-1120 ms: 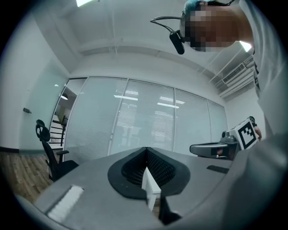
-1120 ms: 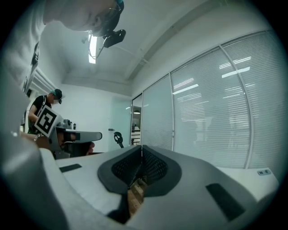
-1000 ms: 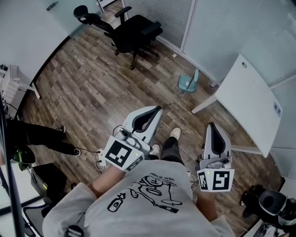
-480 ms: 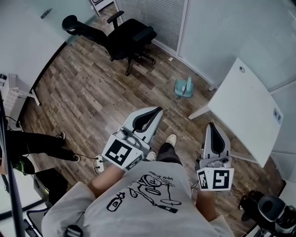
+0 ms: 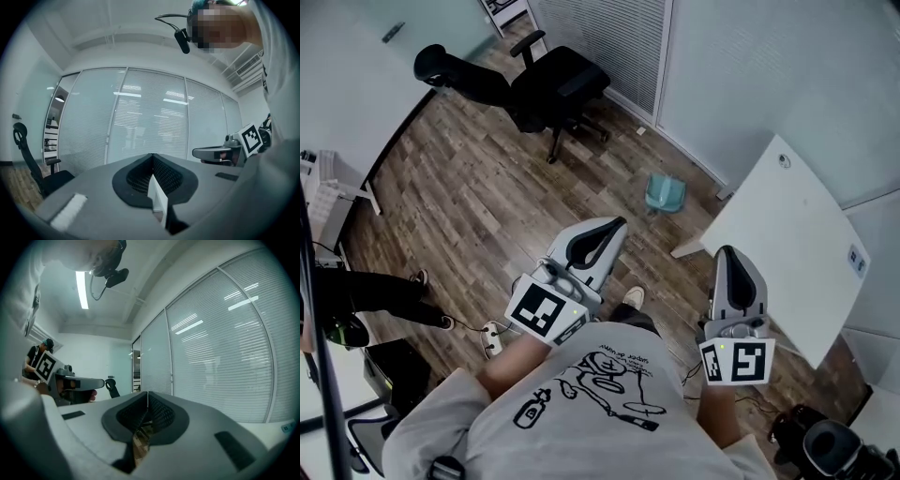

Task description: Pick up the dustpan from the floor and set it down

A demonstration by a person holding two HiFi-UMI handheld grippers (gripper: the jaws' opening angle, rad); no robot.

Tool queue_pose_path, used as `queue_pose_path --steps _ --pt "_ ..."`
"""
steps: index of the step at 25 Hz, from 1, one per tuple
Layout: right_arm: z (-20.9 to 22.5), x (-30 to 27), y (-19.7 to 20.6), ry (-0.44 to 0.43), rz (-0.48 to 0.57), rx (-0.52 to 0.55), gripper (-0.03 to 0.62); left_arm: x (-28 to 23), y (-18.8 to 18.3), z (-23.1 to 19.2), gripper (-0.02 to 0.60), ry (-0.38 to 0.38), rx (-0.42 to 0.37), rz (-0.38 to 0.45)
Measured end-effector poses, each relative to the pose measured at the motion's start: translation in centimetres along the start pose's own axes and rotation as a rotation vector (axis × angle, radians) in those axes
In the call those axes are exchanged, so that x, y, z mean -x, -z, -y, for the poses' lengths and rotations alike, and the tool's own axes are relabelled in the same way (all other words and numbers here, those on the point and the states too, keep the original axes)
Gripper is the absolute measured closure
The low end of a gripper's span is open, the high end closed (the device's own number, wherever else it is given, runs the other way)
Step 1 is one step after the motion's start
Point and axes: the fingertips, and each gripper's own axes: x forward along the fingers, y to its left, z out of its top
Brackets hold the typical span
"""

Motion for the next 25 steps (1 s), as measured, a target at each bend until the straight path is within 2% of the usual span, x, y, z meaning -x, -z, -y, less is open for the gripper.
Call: queue_pose_path --steps 5,13,19,25 --pt "2.9 -0.9 -0.1 -0.007 -0.010 -0.003 0.588 -3.0 0.2 0.7 0.586 -0.005 0.007 -0.011" --pt "4.7 -2.9 1.4 0.001 -0.042 -0.026 0.588 -6.4 1.6 0.0 0.586 0.017 0.029 -0.034" --pt "5.5 -6.5 1.4 0.010 -0.044 -0.005 0.588 -9.3 1.9 -2.9 0.586 0.038 0.039 -0.025" --pt "7.0 -13.0 0.6 0.005 -0.044 0.007 0.588 -13.5 0.5 -7.8 0.586 0.044 0.035 -0.004"
